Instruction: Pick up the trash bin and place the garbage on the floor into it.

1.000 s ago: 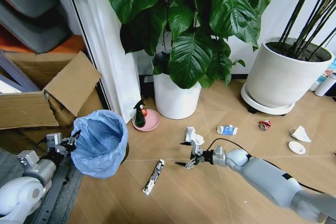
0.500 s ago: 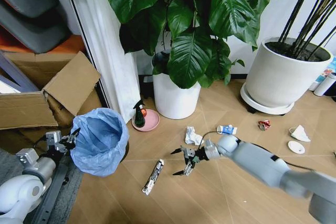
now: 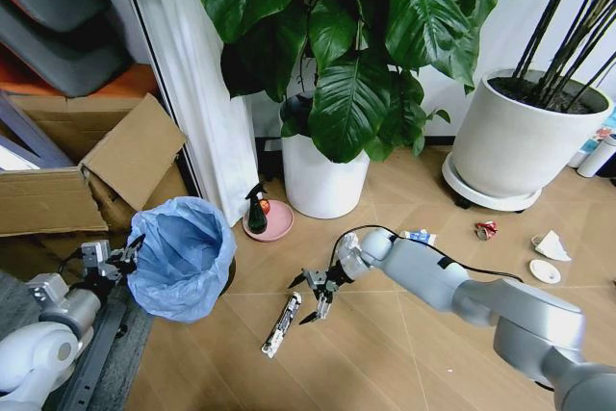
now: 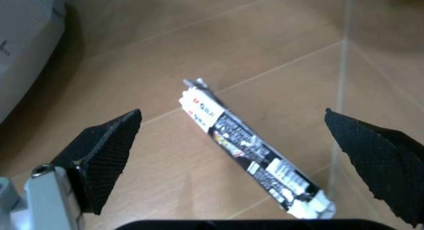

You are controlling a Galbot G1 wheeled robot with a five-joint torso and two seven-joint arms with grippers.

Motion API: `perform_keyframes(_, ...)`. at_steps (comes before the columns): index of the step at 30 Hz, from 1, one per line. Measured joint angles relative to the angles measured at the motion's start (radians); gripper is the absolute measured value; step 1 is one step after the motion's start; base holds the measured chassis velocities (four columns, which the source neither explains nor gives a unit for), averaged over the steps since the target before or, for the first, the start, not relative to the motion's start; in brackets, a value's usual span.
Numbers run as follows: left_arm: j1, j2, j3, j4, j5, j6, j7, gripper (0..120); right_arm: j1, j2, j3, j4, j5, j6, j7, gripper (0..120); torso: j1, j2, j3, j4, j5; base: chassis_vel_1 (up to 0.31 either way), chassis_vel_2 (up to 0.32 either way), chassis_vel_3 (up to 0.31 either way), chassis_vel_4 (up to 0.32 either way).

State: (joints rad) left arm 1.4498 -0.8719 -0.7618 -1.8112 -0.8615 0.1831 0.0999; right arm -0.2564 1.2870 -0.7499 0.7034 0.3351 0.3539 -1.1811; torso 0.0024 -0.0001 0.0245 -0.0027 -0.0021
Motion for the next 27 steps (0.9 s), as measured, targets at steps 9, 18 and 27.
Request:
perform_keyframes(9,-0.013,0.007,0.003,0.0,-0.009,0.0,-0.003,0,0.005,0.039,0.001,-0.061,-0.094,0.019,-0.031,100,0.0,0.0,0.0,0.0,0.0002,0.0,0.0,0.0,0.0)
perform_keyframes(18,-0.013,0.007,0.004,0.0,-0.01,0.001,-0.003,0,0.0,0.097,0.023,-0.145,-0.177,0.035,-0.047,100,0.0,0.0,0.0,0.0004,0.0003,0.0,0.0,0.0,0.0)
perform_keyframes(27,-0.013,0.007,0.001,0.0,-0.011,0.001,-0.003,0,-0.003,0.148,0.066,-0.223,-0.244,0.053,-0.033,100,0.0,0.0,0.0,0.0002,0.0,0.0,0.0,0.0,0.0)
